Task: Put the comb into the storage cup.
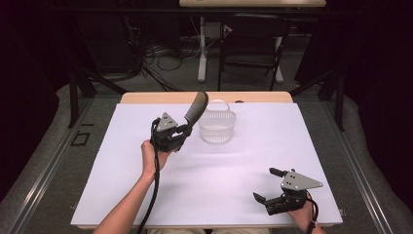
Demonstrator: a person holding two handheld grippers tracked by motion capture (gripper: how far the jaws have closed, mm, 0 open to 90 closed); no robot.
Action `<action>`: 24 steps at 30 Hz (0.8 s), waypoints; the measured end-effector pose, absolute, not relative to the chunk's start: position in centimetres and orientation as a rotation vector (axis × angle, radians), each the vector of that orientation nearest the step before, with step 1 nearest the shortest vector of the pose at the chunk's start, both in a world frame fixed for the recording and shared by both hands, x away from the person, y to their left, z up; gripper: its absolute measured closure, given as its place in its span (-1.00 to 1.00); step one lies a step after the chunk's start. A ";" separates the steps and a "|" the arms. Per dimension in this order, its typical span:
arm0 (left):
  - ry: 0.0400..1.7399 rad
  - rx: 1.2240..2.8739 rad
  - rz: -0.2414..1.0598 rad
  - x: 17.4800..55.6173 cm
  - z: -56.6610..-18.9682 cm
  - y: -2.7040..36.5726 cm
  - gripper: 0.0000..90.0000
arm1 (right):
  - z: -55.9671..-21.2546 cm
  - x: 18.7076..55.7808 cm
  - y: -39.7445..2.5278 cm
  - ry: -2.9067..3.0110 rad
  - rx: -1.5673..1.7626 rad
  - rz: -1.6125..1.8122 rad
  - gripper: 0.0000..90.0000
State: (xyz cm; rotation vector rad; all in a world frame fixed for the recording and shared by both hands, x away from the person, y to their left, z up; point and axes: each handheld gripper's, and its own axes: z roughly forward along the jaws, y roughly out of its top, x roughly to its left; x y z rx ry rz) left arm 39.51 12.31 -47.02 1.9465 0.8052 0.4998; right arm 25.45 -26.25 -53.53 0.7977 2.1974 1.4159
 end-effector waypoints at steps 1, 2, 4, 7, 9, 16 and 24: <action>0.805 1.947 0.498 39.6 -47.0 12.3 0.60 | -53.5 25.4 -26.3 2.197 0.797 1.416 -1.00; 0.802 1.950 0.503 39.6 -46.9 12.2 0.60 | -53.5 25.5 -26.3 2.196 0.796 1.416 -1.00; 0.803 1.942 0.497 39.8 -46.8 12.1 0.60 | -53.5 25.5 -26.3 2.196 0.801 1.417 -1.00; 0.804 1.943 0.495 40.0 -46.7 12.0 0.60 | -53.6 25.5 -26.3 2.198 0.805 1.414 -1.00; 0.805 1.938 0.493 40.1 -46.6 12.0 0.60 | -53.5 25.5 -26.3 2.198 0.801 1.415 -1.00; 0.804 1.933 0.497 40.4 -46.3 11.8 0.60 | -53.5 25.5 -26.3 2.196 0.802 1.416 -1.00; 0.803 1.922 0.493 40.7 -46.0 11.7 0.60 | -53.5 25.4 -26.3 2.198 0.799 1.415 -1.00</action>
